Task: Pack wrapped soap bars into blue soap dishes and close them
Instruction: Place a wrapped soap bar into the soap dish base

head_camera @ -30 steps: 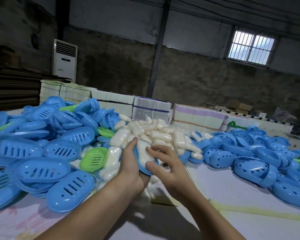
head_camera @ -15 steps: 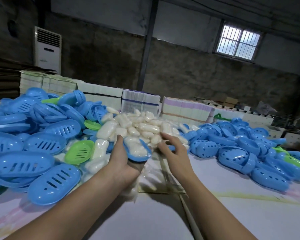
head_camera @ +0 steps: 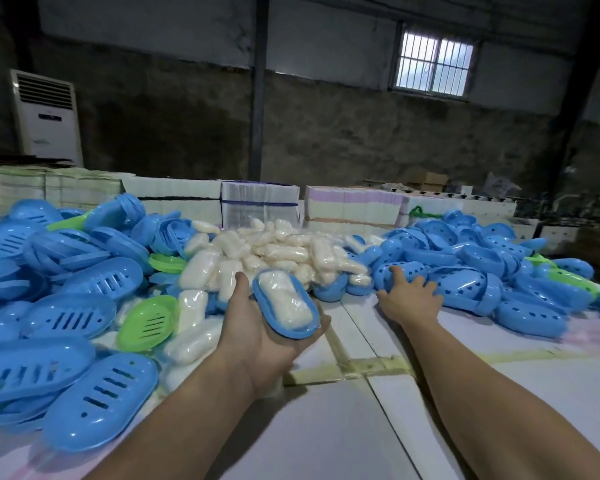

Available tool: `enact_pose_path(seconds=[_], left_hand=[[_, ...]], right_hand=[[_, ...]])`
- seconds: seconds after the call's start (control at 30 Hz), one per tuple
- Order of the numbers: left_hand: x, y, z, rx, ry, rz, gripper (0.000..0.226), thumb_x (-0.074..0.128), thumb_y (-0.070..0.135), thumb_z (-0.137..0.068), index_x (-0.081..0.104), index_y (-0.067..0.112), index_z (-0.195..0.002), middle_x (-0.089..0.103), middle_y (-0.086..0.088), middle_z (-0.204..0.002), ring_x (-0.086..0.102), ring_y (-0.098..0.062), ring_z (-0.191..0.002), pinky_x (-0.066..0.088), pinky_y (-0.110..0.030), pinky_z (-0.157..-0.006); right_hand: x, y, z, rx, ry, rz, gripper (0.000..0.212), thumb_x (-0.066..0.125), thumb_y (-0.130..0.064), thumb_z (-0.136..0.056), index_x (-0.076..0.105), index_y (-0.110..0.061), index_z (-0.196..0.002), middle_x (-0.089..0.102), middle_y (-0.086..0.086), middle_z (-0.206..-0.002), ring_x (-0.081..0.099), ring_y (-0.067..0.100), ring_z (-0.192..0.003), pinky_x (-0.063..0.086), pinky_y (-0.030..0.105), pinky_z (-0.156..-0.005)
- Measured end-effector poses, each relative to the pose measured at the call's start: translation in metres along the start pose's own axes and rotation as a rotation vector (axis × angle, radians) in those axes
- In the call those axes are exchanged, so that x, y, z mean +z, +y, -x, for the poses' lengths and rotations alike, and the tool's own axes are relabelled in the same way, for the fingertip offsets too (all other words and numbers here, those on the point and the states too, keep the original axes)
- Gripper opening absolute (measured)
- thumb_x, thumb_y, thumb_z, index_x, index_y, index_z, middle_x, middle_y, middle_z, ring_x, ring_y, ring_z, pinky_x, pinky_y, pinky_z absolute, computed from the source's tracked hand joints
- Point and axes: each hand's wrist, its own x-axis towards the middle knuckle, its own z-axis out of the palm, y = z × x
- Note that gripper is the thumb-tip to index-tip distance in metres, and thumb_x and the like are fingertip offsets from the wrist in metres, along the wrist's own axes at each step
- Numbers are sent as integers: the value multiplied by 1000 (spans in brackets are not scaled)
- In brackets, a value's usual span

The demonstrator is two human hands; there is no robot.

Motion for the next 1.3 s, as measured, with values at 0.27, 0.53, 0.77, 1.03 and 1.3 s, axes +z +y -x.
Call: enact_pose_path(seconds=[0.27, 0.53, 0.77, 1.03, 1.3], left_hand=[[-3, -2, -5, 53, -61, 29, 47, 48, 52, -98, 66, 14, -119, 64, -17, -127, 59, -38, -113, 52, -53, -82], [-1, 7, -4, 109, -63, -27, 44, 49, 48, -101, 66, 11, -117, 67, -17, -118, 55, -36, -128, 50, -49, -91], [-9, 15, -3, 149, -84, -74, 53, 48, 49, -100, 64, 8, -129, 66, -16, -128, 57, -29, -123, 44, -39, -103], [-8, 14, 3, 150, -89, -101, 52, 52, 45, -99, 61, 8, -135, 68, -19, -128, 64, -30, -118, 54, -39, -93], [-19, 10, -5, 142, -113, -115, 56, 60, 38, -92, 56, 12, -141, 62, -21, -135, 55, -36, -131, 35, -48, -117]], right_hand=[[-16, 24, 11, 50, 240, -205, 26, 41, -32, -99, 38, -18, -121, 56, 23, -115, 48, 40, -108, 40, 46, -85], [-74, -55, 76, -341, 462, -359, 25, 46, -38, -96, 42, -27, -118, 57, 5, -103, 51, 29, -96, 45, 38, -67], [-72, -87, 158, -884, 445, -366, 34, 57, -32, -85, 42, -34, -115, 52, -2, -91, 52, 22, -82, 36, 30, -56], [-60, -82, 148, -865, -17, -704, 68, 43, -52, -81, 17, -63, -143, 41, -21, -129, 39, 2, -122, 40, 30, -102], [-50, -87, 148, -793, -266, -1098, 50, 54, -55, -88, 38, -66, -133, 46, -34, -135, 42, -11, -127, 39, 23, -106]])
